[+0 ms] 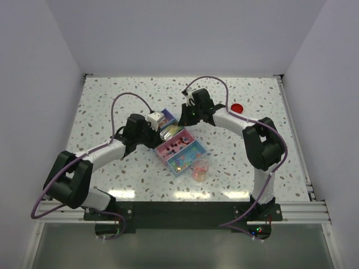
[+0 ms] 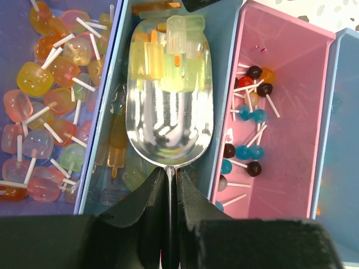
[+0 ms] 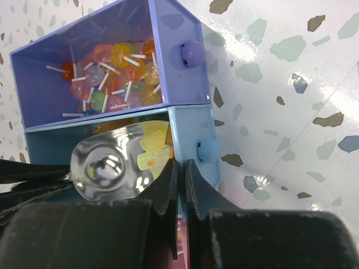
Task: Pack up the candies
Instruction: Scoop the fake candies from the storage box.
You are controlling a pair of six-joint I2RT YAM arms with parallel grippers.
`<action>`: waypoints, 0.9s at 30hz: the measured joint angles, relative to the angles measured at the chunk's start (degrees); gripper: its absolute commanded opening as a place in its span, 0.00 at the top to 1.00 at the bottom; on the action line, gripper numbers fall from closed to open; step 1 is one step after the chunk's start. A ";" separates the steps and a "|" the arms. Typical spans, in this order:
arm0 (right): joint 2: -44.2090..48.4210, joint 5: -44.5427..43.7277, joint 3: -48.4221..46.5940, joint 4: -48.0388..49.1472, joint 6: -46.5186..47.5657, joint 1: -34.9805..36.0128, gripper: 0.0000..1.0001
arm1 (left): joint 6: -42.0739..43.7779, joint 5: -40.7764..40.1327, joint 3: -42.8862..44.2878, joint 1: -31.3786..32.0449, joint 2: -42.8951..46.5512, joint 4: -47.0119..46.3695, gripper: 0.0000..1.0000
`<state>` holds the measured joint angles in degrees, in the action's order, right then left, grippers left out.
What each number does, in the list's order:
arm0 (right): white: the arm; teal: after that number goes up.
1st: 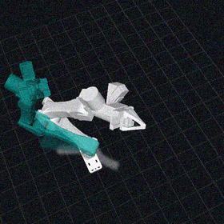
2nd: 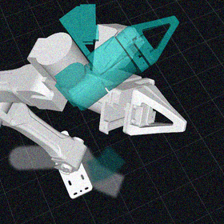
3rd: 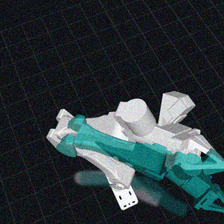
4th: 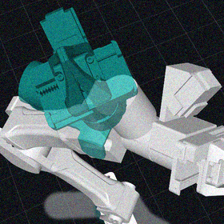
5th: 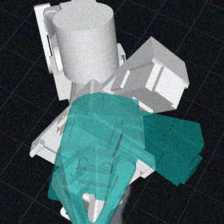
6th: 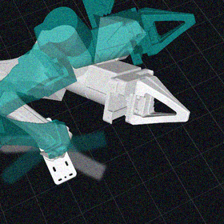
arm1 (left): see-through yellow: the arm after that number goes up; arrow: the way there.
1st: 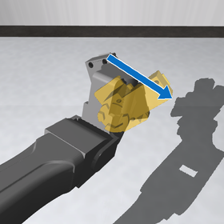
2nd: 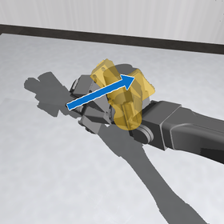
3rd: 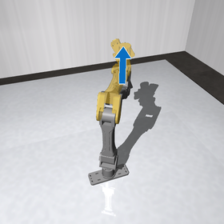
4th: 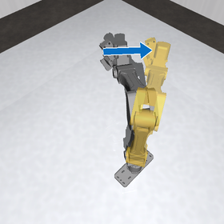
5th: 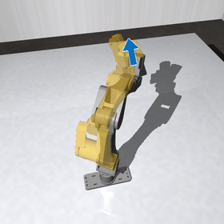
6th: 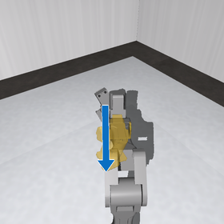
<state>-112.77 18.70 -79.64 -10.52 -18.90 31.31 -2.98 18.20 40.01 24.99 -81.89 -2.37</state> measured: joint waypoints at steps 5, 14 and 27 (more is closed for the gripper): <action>0.00 -0.20 0.00 0.11 0.44 0.00 1.00 | -0.48 0.11 -0.44 0.00 -0.39 -1.22 1.00; 0.13 -0.02 0.46 0.72 0.90 -0.26 1.00 | -0.94 -0.17 -4.83 -0.04 4.11 -6.62 1.00; 0.35 0.33 0.63 0.61 2.10 -0.13 1.00 | -0.59 -0.55 -7.65 -0.31 7.67 -7.30 1.00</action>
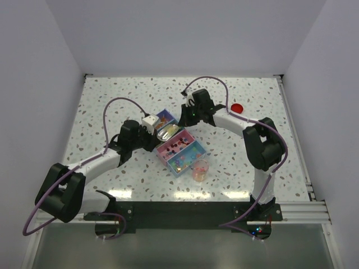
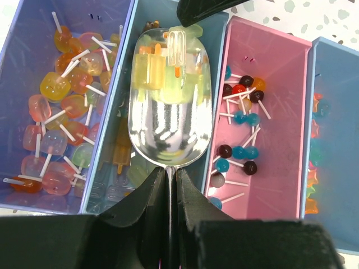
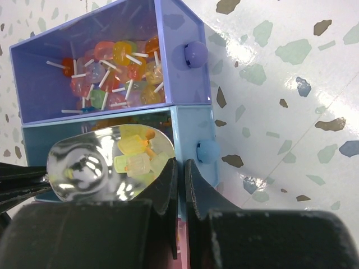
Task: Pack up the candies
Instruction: Scoop the fake candies from the storage box.
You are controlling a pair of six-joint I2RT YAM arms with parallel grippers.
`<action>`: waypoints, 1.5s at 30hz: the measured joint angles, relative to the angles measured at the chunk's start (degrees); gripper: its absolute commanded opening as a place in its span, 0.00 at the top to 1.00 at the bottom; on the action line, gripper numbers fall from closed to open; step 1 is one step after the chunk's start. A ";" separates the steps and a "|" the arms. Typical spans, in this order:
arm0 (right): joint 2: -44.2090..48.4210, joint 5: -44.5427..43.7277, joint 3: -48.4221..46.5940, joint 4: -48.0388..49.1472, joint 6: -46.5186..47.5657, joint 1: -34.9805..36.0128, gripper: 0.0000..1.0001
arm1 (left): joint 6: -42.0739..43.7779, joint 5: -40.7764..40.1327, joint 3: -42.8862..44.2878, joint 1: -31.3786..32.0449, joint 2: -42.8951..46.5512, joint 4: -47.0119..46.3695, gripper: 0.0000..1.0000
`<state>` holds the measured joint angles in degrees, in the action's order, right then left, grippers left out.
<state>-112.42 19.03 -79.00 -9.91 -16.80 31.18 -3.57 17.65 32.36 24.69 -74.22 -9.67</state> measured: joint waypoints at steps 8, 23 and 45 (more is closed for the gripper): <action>0.24 0.17 -0.44 -1.68 1.01 0.04 0.78 | 0.20 0.63 -0.13 0.00 -0.31 -0.50 1.00; 3.04 0.02 -2.12 -11.13 1.27 0.31 0.34 | 0.39 4.07 -0.39 0.13 -0.28 -2.75 1.00; 23.89 -5.25 5.57 -13.38 1.18 -7.56 0.23 | 24.63 11.78 17.64 1.31 11.13 25.31 1.00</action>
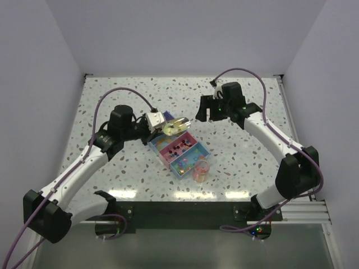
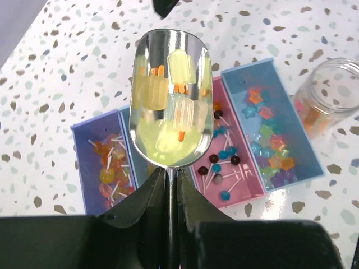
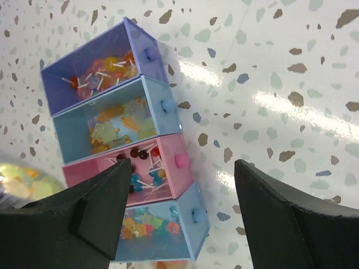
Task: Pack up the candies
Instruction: Scoop the fake candies from the storage box, then place the fake candies in the packing bottle.
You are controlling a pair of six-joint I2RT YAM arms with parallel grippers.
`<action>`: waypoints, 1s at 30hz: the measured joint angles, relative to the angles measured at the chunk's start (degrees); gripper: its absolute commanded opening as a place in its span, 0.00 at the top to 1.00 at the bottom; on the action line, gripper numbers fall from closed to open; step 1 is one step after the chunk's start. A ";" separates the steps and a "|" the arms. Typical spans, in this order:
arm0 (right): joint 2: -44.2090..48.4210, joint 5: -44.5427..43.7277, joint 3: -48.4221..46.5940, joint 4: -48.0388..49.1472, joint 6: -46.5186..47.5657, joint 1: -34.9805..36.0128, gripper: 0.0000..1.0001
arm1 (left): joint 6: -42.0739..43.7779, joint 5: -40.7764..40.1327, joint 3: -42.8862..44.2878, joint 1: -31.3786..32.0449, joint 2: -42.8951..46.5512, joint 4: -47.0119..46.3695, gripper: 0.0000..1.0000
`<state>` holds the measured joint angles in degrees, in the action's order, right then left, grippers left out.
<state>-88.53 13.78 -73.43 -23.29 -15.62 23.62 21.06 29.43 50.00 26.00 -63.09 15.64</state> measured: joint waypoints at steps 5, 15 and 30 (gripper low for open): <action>3.96 -1.44 6.32 -0.02 -1.81 -1.25 0.19 | 7.67 2.73 5.86 5.16 1.33 10.99 1.00; 8.81 -4.28 14.67 -0.02 -5.53 -5.73 0.16 | 13.73 4.04 11.61 15.76 -0.17 24.46 1.00; 13.11 -5.27 19.12 0.00 -6.47 -7.15 0.16 | 14.25 -6.97 20.04 24.70 -9.01 36.00 1.00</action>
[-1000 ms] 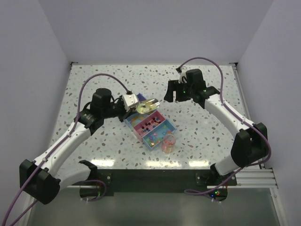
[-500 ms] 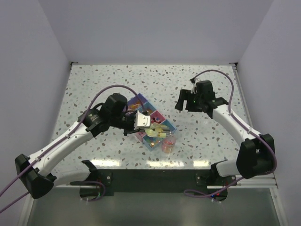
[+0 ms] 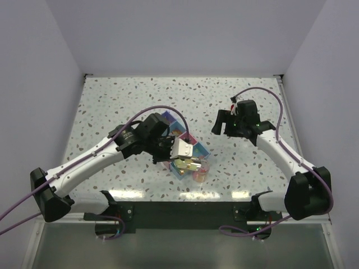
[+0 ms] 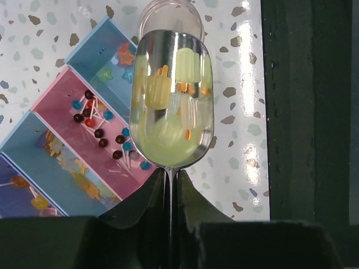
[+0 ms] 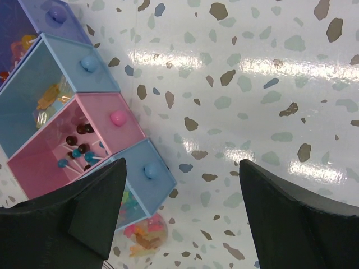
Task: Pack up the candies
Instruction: Place the fake candies in the packing bottle.
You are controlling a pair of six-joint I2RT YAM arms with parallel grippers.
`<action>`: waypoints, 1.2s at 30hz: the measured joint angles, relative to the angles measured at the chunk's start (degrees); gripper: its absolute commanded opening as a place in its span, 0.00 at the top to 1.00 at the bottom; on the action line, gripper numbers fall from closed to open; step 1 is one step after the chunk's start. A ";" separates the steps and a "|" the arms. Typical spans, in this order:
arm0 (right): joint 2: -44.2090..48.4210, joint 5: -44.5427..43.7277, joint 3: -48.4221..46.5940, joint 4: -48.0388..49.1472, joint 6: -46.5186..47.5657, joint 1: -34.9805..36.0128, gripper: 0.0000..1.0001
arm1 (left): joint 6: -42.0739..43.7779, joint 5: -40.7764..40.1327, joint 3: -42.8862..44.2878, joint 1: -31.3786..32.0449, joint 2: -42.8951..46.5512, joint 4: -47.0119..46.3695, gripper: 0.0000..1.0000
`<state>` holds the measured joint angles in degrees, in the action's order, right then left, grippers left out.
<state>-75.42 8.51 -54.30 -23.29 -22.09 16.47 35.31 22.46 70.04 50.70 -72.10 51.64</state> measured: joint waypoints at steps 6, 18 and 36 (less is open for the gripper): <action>1.03 0.02 0.44 0.02 0.00 -0.07 0.16 | -0.76 -3.39 3.58 0.85 -3.08 2.75 1.00; 1.68 0.00 1.29 0.09 0.02 -0.15 0.15 | -3.23 -10.21 11.28 5.60 -8.33 8.87 1.00; 1.68 0.20 1.29 0.09 0.26 -0.42 0.16 | -6.27 -18.27 18.51 11.21 -14.38 14.25 1.00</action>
<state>-73.73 8.71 -53.01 -23.20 -21.82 16.05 29.04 4.19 88.55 61.91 -86.48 65.89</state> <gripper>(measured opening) 0.844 0.171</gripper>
